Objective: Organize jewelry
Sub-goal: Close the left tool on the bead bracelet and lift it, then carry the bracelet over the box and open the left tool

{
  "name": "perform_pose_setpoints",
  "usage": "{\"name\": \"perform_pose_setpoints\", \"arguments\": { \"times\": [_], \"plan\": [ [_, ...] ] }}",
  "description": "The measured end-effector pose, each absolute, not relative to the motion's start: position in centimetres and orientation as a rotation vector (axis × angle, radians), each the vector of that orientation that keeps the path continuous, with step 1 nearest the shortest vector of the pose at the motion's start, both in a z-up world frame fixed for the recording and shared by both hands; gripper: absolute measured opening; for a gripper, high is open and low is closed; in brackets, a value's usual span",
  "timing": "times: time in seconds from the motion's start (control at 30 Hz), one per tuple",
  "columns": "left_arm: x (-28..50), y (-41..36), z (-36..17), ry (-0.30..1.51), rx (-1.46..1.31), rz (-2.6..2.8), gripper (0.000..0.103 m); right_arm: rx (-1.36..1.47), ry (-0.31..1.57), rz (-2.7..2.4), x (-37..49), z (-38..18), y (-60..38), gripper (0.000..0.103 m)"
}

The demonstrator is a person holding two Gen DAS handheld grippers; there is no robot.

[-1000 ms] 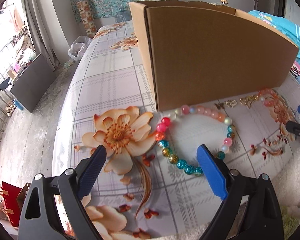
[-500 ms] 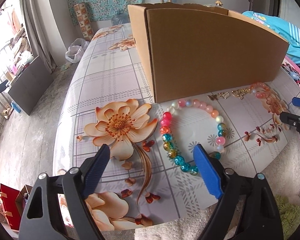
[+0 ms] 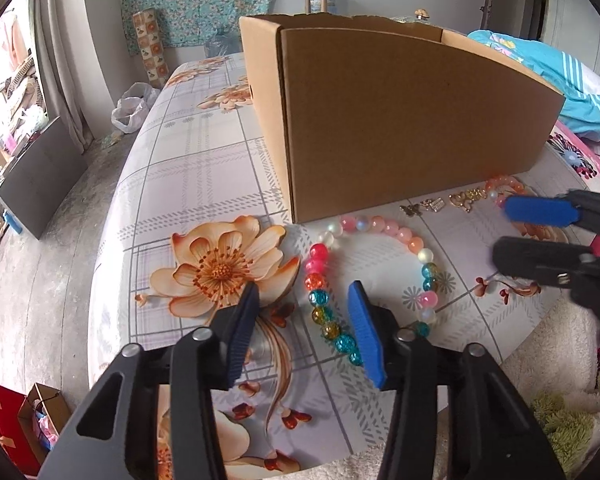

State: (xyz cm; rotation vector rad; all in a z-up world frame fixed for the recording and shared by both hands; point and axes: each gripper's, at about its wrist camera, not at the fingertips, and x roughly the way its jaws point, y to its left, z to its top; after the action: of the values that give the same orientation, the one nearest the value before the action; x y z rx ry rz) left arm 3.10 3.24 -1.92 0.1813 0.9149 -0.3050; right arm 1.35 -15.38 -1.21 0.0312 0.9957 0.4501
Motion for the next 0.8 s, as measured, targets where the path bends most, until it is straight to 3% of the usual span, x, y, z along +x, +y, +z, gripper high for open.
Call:
{"name": "perform_pose_setpoints", "arguments": {
  "times": [0.13,0.4,0.5,0.57,0.8],
  "plan": [
    [3.5,3.0,-1.8,0.913,0.189,-0.337,0.028,0.033,1.036,0.480,3.1,-2.3,-13.7,0.042],
    [3.8,3.5,-1.9,0.906,0.180,-0.356,0.017,-0.075,1.056,0.491,4.4,-3.4,-10.6,0.027],
    [4.0,3.6,-2.0,0.900,0.181,-0.359,0.014,-0.125,1.044,0.476,4.4,-3.3,-9.7,0.019],
    [3.9,3.6,-2.0,0.898,0.183,-0.368,0.010,-0.142,1.043,0.469,4.7,-2.7,-9.2,0.008],
    [3.4,3.9,-1.3,0.880,0.142,-0.404,0.009,-0.057,1.050,0.485,4.3,-2.4,-10.7,0.008]
  ]
}}
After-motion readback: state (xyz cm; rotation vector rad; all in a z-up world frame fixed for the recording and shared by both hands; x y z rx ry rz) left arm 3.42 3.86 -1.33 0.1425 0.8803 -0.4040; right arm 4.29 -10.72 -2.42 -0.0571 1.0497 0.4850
